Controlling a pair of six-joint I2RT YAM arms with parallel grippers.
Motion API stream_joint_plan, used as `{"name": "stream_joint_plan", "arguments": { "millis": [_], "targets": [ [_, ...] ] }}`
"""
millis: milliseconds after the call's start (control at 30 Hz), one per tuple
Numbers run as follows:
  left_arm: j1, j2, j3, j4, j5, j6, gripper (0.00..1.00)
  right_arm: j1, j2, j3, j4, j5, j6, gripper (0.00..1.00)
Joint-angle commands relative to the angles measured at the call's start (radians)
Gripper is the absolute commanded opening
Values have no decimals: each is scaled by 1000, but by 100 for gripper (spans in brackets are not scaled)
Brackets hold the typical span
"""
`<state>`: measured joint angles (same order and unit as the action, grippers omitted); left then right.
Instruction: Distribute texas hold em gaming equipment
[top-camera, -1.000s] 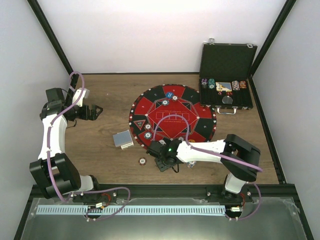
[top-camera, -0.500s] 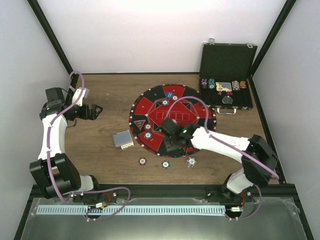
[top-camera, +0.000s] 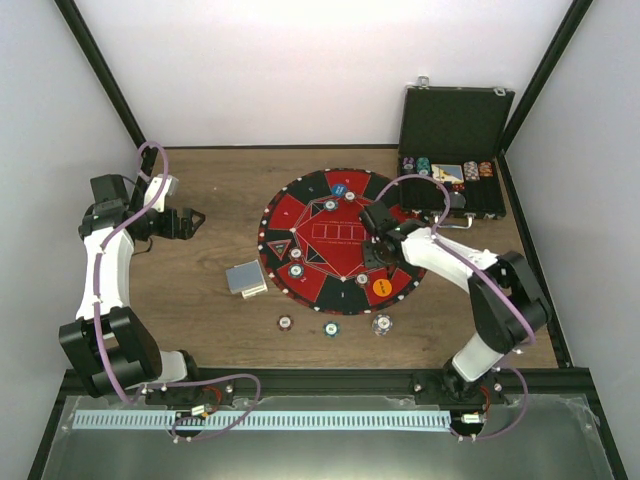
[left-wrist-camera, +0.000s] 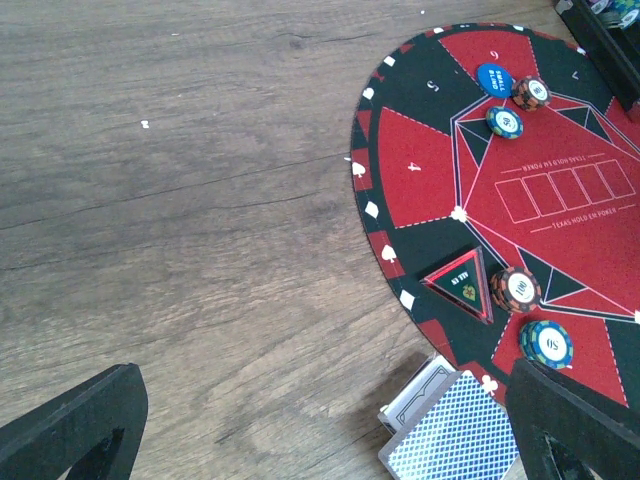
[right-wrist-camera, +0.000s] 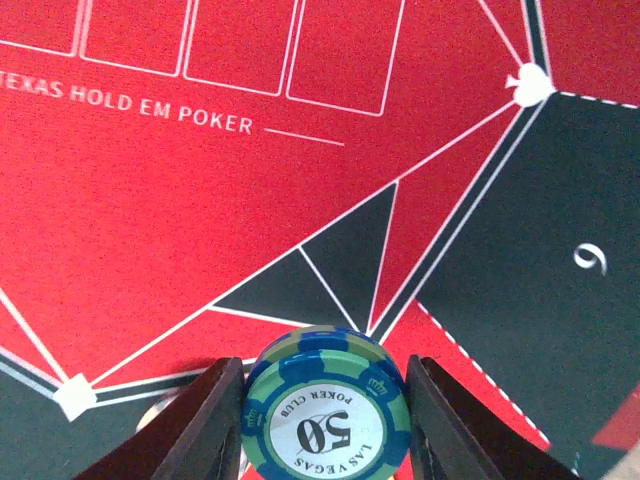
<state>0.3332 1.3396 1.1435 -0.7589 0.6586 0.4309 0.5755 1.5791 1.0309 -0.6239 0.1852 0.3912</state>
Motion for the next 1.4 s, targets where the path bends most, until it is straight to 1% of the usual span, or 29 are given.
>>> {"name": "stream_joint_plan", "arguments": {
  "millis": [0,133,300,400,433,467,533,567,700,867,1033,1233,1367],
  "targets": [
    [4,-3,28,-6,15,11,100,-15,68,3,66,-9,-28,7],
    [4,-2,25,-3,15,12,100,-17,117,-14,83,-3,-19,8],
    [4,3,18,1,14,17,100,-21,138,-35,97,3,-9,8],
    [4,7,15,2,16,17,100,-25,151,-33,97,5,-7,10],
    [4,6,14,2,15,17,100,-26,155,-30,97,4,-6,12],
    [4,6,13,4,16,17,100,-26,160,-27,97,5,-4,17],
    [4,5,10,4,16,16,100,-27,166,-21,93,10,-1,35],
    [4,3,9,5,15,17,100,-26,167,-17,89,12,0,41],
    [4,-1,1,8,14,17,100,-25,132,-4,63,17,20,53],
    [4,-2,-4,17,13,16,100,6,7,-14,-3,25,71,66],
    [4,-2,-4,21,15,16,100,121,-133,-71,-110,16,188,74],
    [4,-3,-2,24,20,15,100,252,-291,-200,-192,-34,367,78],
    [4,-4,2,20,24,15,100,294,-329,-229,-232,-33,417,79]
  ]
}}
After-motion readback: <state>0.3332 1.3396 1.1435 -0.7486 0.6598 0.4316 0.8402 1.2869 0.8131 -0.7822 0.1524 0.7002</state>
